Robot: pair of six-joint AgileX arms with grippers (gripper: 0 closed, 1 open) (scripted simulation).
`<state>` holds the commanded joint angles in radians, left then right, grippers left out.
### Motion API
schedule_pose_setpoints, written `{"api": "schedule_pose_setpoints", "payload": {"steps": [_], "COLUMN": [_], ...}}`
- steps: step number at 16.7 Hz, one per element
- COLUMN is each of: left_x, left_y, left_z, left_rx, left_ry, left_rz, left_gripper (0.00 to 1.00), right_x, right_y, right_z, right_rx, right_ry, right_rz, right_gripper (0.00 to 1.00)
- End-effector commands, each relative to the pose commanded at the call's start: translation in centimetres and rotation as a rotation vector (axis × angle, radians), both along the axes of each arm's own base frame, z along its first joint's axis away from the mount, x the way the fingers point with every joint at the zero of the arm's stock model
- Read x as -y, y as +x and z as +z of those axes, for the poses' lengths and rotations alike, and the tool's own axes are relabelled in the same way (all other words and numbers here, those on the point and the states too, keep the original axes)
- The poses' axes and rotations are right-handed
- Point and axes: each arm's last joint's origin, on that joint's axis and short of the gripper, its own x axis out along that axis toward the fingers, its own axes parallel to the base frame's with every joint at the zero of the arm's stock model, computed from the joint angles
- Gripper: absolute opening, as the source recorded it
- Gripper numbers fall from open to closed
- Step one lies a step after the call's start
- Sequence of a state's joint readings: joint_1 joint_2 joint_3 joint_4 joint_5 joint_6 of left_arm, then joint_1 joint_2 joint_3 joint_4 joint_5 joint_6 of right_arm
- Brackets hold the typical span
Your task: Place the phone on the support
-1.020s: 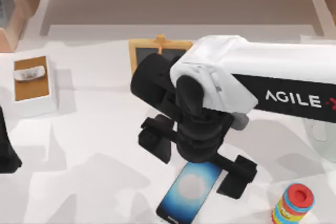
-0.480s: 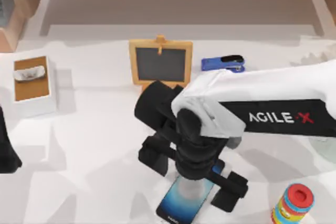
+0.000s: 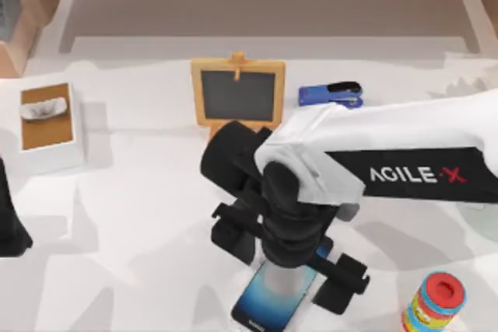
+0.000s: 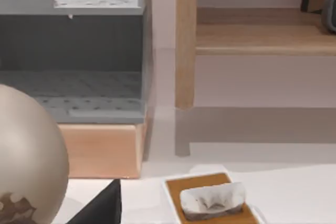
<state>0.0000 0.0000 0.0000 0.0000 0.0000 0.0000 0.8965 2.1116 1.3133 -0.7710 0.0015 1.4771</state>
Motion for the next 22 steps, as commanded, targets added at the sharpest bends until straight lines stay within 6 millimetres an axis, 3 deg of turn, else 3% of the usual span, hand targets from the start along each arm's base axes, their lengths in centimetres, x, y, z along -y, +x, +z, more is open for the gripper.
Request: {"api": "schedule_pose_setpoints", "payload": {"steps": [9, 17, 18, 22], "left_x": [0.0, 0.0, 0.0, 0.0], "left_y": [0.0, 0.0, 0.0, 0.0], "left_z": [0.0, 0.0, 0.0, 0.0], "left_rx": [0.0, 0.0, 0.0, 0.0], "left_ry": [0.0, 0.0, 0.0, 0.0], "left_rz": [0.0, 0.0, 0.0, 0.0], "left_gripper": [1.0, 1.0, 1.0, 1.0], "right_x": [0.0, 0.0, 0.3, 0.2], "right_y": [0.0, 0.0, -0.3, -0.3], "right_z": [0.0, 0.0, 2.1, 3.2], "right_rx": [0.0, 0.0, 0.003, 0.005], "right_ry": [0.0, 0.0, 0.003, 0.002], "right_rz": [0.0, 0.0, 0.015, 0.016], "right_gripper": [0.02, 0.0, 0.0, 0.0]}}
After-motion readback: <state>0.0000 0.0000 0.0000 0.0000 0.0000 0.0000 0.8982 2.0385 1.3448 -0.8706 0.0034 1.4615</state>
